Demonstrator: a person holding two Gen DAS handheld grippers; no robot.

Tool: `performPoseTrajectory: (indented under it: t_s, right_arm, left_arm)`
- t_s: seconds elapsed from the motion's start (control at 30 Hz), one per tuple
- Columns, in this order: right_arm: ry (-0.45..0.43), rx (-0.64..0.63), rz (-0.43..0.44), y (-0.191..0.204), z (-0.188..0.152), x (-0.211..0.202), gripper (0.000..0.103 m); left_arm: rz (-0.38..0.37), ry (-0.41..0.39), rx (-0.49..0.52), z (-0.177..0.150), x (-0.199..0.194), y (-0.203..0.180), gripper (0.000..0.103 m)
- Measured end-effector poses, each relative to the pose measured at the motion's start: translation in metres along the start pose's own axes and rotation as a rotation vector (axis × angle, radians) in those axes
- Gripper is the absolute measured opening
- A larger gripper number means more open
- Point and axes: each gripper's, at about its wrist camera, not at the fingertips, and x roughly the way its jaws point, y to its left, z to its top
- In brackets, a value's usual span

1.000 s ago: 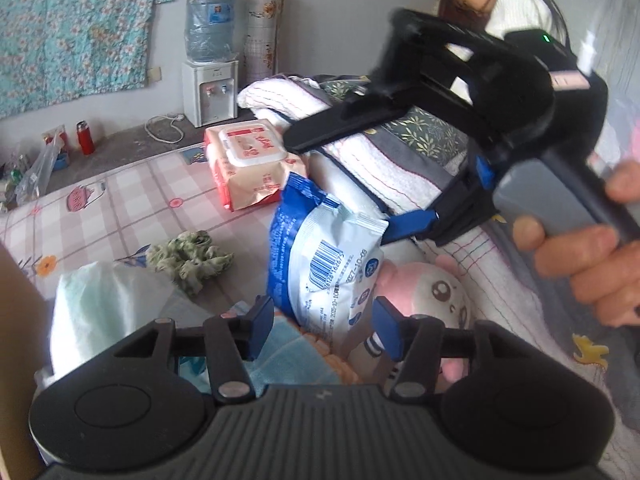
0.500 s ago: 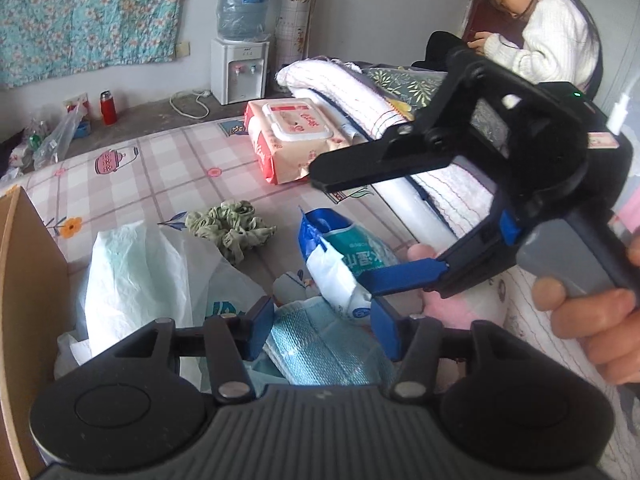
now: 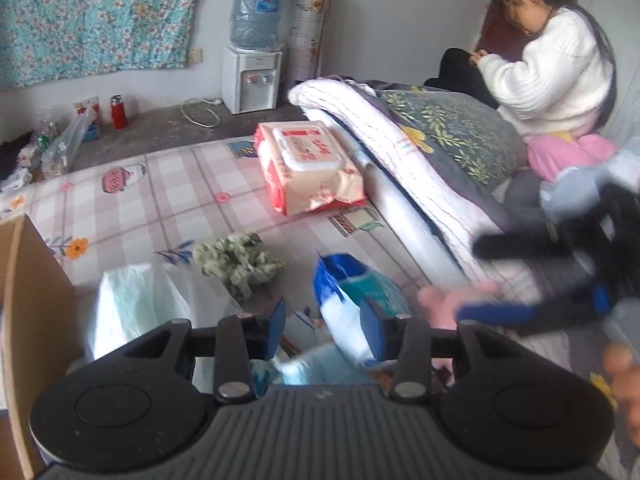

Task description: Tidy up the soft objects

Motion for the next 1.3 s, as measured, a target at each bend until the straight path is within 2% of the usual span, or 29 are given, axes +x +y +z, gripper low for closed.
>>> performPoseTrajectory:
  t_s: [0.1, 0.17, 0.23, 0.33, 0.4, 0.47, 0.57, 0.67, 0.77, 0.83, 0.9, 1.03, 1.23, 1.3]
  right_arm:
    - [-0.026, 0.049, -0.012, -0.015, -0.024, -0.008, 0.073]
    - [-0.037, 0.111, 0.010, -0.028, -0.039, -0.007, 0.068]
    - [-0.051, 0.190, 0.030, -0.042, -0.052, 0.001, 0.066]
    - [-0.084, 0.340, 0.070, -0.064, -0.064, 0.019, 0.064]
    - [-0.122, 0.432, 0.101, -0.076, -0.069, 0.027, 0.058]
    - [-0.172, 0.474, 0.119, -0.080, -0.070, 0.030, 0.058]
    - [-0.238, 0.519, 0.111, -0.084, -0.071, 0.033, 0.058]
    - [-0.246, 0.558, 0.092, -0.087, -0.069, 0.045, 0.058]
    - [-0.256, 0.592, 0.066, -0.090, -0.068, 0.055, 0.058]
    - [-0.267, 0.618, 0.062, -0.093, -0.067, 0.061, 0.058]
    - [-0.270, 0.635, 0.064, -0.096, -0.066, 0.068, 0.058]
    - [-0.270, 0.648, 0.073, -0.099, -0.063, 0.077, 0.058]
    - [-0.282, 0.605, 0.078, -0.098, -0.059, 0.080, 0.057]
    - [-0.286, 0.570, 0.069, -0.095, -0.058, 0.080, 0.056]
  left_arm:
    - [0.012, 0.032, -0.048, 0.019, 0.006, 0.006, 0.043]
    - [0.000, 0.064, -0.059, 0.032, 0.015, 0.006, 0.049]
    - [-0.006, 0.108, -0.062, 0.044, 0.028, 0.003, 0.060]
    - [-0.018, 0.176, -0.051, 0.058, 0.051, -0.005, 0.066]
    - [-0.045, 0.230, -0.050, 0.066, 0.070, -0.011, 0.069]
    - [-0.063, 0.289, -0.051, 0.069, 0.089, -0.017, 0.069]
    - [-0.039, 0.354, -0.013, 0.073, 0.116, -0.026, 0.069]
    - [-0.015, 0.403, 0.058, 0.074, 0.137, -0.034, 0.069]
    - [-0.024, 0.475, 0.072, 0.069, 0.155, -0.033, 0.069]
    - [-0.056, 0.512, 0.043, 0.063, 0.163, -0.029, 0.067]
    - [-0.085, 0.516, -0.001, 0.059, 0.166, -0.022, 0.064]
    - [-0.174, 0.534, -0.110, 0.057, 0.161, -0.006, 0.037]
    - [-0.147, 0.489, -0.051, 0.056, 0.132, -0.014, 0.018]
    - [-0.142, 0.474, -0.036, 0.057, 0.120, -0.017, 0.015]
